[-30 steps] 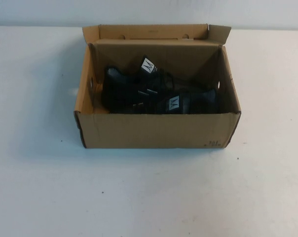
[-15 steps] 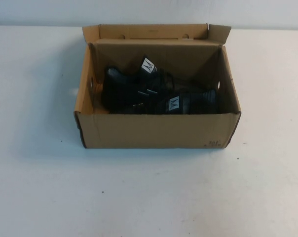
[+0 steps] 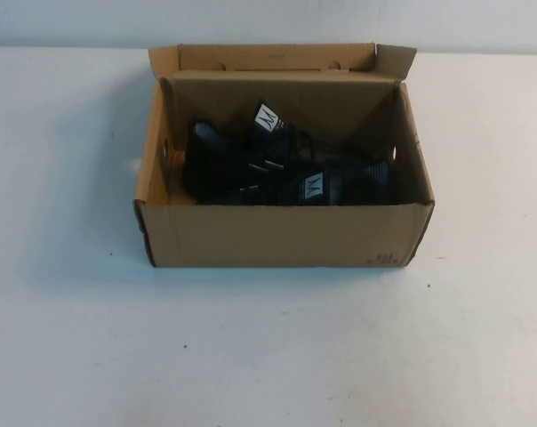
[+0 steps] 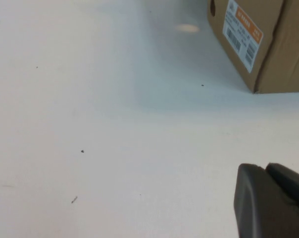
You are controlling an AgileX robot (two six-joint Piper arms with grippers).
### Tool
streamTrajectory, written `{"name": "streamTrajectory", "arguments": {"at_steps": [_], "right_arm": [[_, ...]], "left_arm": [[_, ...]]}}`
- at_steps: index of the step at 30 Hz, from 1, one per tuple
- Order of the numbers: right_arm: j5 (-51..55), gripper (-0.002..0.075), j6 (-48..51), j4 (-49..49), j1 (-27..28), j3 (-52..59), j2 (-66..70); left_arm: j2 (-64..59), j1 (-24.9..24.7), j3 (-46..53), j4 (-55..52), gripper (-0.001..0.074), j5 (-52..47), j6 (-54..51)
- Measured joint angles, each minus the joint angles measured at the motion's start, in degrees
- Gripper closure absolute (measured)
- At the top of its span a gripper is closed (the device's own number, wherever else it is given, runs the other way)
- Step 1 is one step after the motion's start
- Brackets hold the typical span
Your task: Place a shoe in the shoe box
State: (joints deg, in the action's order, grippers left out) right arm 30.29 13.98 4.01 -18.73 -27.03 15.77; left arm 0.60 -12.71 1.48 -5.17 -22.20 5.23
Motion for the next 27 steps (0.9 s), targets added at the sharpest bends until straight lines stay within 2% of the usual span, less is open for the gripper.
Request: {"name": "streamTrajectory", "arguments": {"at_steps": [27], "right_arm": [[0.0, 0.0742, 0.0, 0.0, 0.0, 0.0, 0.0]], "left_arm": [[0.0, 0.0, 0.0, -0.13, 0.0736, -0.13, 1.34]]}}
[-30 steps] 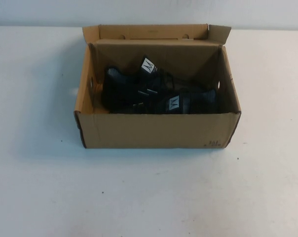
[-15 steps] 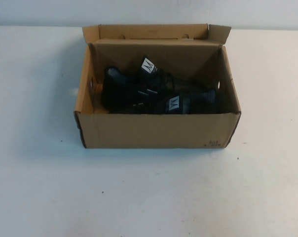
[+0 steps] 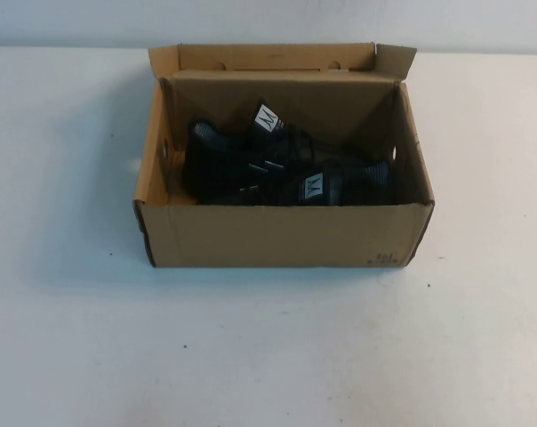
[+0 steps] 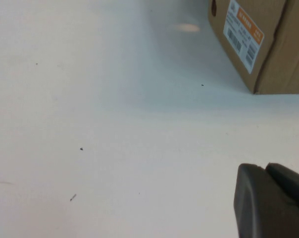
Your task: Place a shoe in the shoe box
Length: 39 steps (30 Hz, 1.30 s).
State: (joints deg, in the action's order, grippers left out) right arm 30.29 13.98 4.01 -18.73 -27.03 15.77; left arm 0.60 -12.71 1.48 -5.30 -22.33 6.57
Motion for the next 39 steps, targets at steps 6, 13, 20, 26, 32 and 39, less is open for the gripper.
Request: {"name": "streamTrajectory", "arguments": {"at_steps": [6, 13, 20, 26, 32, 39], "right_arm": [[0.0, 0.0742, 0.0, 0.0, 2.02, 0.0, -0.74], [0.0, 0.0742, 0.0, 0.45, 4.02, 0.0, -2.99], [2.63, 0.0742, 0.0, 8.23, 4.02, 0.48, -2.99], [0.76, 0.0742, 0.0, 9.29, 4.02, 6.35, -6.8], [-3.9, 0.0742, -8.14, 1.59, 6.44, 13.87, -13.06], [-7.09, 0.0742, -19.89, -7.09, 10.87, 19.98, -15.5]], "left_arm": [[0.0, 0.0, 0.0, 0.0, 0.0736, 0.0, 0.0], [0.0, 0.0, 0.0, 0.0, 0.0736, 0.0, -0.36], [0.0, 0.0, 0.0, -0.42, 0.0736, 0.0, -0.36], [0.0, 0.0, 0.0, -0.42, 0.0736, 0.0, -0.43], [0.0, 0.0, 0.0, -0.54, 0.0736, -0.03, -0.43], [0.0, 0.0, 0.0, -0.64, 0.0736, -0.03, -0.57]]}}
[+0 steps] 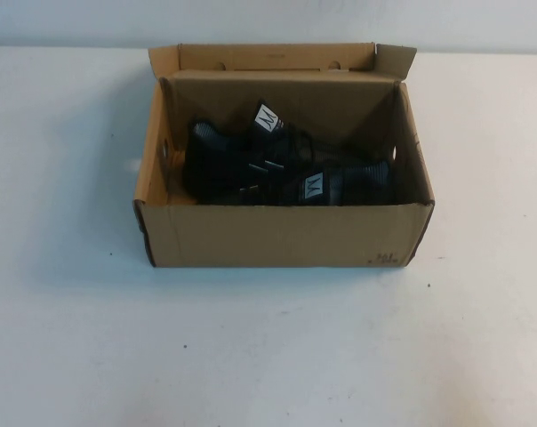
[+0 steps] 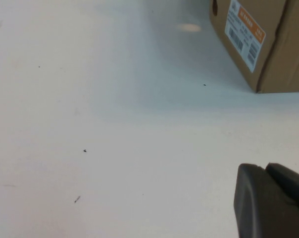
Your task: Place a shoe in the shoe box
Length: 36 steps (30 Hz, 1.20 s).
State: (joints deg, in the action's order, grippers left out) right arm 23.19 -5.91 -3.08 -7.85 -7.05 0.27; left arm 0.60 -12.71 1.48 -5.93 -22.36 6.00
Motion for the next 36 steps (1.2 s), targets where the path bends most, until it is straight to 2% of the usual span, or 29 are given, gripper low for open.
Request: {"name": "streamTrajectory", "arguments": {"at_steps": [9, 17, 36], "right_arm": [[-9.04, 0.0742, -0.77, -0.38, 0.0, 8.44, -0.08], [-4.17, 0.0742, -1.08, -0.38, 0.0, 8.54, -0.7], [-3.94, 0.0742, -1.22, -0.38, 0.0, 8.54, -0.7]], "left_arm": [[0.0, 0.0, 0.0, 0.0, 0.0736, 0.0, 0.0], [0.09, 0.0, 0.0, 0.0, 0.0736, 0.0, 0.0], [0.09, 0.0, 0.0, -0.16, 0.0736, 0.0, 0.0]]}}
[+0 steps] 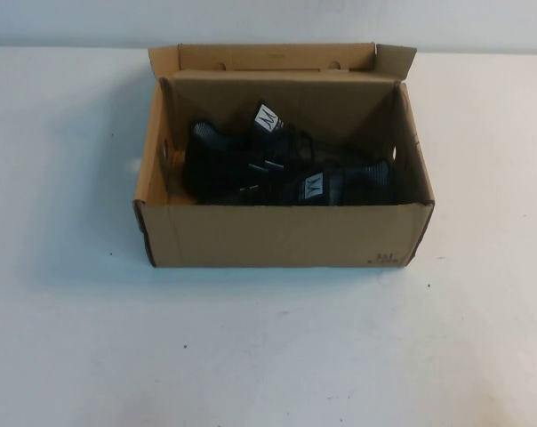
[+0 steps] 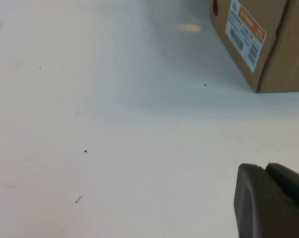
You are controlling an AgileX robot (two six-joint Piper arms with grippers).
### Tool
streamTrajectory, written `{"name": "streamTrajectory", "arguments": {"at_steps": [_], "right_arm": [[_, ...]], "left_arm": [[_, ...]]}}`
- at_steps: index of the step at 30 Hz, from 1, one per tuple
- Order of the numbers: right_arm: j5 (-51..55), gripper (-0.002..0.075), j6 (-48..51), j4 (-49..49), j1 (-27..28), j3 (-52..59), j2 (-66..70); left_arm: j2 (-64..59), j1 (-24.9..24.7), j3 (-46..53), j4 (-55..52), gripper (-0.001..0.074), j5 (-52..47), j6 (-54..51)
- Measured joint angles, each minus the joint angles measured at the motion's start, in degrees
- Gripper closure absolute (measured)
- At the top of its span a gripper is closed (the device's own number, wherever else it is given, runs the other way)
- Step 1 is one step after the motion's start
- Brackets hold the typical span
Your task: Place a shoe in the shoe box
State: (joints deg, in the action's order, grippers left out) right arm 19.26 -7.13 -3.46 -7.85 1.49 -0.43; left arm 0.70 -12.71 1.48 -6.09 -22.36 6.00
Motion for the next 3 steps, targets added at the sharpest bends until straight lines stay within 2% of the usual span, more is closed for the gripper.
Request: {"name": "streamTrajectory", "arguments": {"at_steps": [3], "right_arm": [[0.0, 0.0742, 0.0, 0.0, 0.0, 0.0, 0.0]], "left_arm": [[0.0, 0.0, 0.0, -0.09, 0.0736, 0.0, 0.0]]}}
